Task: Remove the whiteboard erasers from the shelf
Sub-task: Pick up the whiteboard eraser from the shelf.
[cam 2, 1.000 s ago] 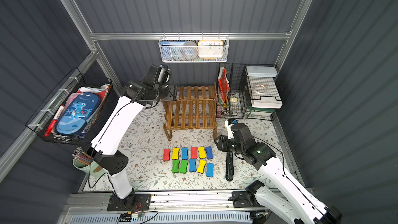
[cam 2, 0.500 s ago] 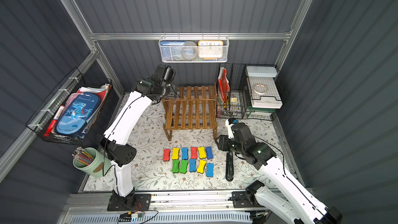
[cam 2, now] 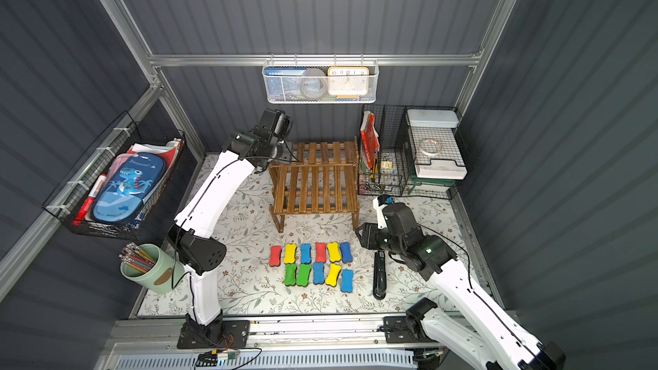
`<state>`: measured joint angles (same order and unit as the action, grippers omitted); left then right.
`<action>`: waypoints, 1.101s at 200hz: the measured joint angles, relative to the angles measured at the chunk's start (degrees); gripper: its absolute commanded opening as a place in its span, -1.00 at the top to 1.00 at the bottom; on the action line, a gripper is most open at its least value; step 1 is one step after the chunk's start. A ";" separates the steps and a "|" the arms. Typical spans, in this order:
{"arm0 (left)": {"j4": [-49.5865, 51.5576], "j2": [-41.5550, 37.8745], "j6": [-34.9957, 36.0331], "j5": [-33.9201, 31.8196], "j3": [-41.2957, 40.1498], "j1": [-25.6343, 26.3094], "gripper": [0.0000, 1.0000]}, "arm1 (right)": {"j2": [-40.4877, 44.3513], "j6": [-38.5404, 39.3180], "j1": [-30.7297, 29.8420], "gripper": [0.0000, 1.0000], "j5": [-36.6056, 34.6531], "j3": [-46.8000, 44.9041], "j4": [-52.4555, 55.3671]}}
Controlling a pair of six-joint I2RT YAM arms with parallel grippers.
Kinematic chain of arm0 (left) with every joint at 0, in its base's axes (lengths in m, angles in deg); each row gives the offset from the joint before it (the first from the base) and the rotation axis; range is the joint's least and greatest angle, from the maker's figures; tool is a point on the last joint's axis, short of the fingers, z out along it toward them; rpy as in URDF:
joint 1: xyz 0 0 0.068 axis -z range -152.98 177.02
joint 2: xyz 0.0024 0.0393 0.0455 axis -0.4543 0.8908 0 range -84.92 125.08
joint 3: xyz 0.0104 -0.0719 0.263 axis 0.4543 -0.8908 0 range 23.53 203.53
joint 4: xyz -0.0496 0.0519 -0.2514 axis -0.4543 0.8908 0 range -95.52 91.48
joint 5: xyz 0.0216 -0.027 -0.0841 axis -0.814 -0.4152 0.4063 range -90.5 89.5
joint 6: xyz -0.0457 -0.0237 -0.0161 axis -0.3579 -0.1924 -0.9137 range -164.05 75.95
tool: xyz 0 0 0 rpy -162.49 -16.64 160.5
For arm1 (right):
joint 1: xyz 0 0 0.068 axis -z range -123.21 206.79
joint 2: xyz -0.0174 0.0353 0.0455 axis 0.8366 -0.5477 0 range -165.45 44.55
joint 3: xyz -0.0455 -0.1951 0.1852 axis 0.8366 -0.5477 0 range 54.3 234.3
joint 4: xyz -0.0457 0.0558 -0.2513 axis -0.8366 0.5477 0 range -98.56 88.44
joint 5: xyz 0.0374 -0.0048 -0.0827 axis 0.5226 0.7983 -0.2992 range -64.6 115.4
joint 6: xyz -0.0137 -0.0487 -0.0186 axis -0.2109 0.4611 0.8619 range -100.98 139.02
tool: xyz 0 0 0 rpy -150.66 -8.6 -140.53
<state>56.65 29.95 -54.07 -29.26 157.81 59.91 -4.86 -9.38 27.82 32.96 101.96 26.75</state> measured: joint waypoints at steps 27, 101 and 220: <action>-0.55 0.20 0.00 -0.04 -1.79 0.00 -0.29 | 0.00 0.02 0.04 -0.05 -0.11 0.00 0.00; -3.74 0.17 0.07 -1.68 -4.11 0.02 -0.16 | 0.00 0.00 0.11 -0.05 -0.13 0.00 0.04; -5.11 -0.50 -0.24 -0.94 -3.45 0.09 -0.23 | -0.44 0.02 0.39 -0.05 -0.11 0.00 0.07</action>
<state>51.54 29.45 -54.31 -30.20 154.36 59.99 -5.30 -9.36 28.21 32.85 101.96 26.81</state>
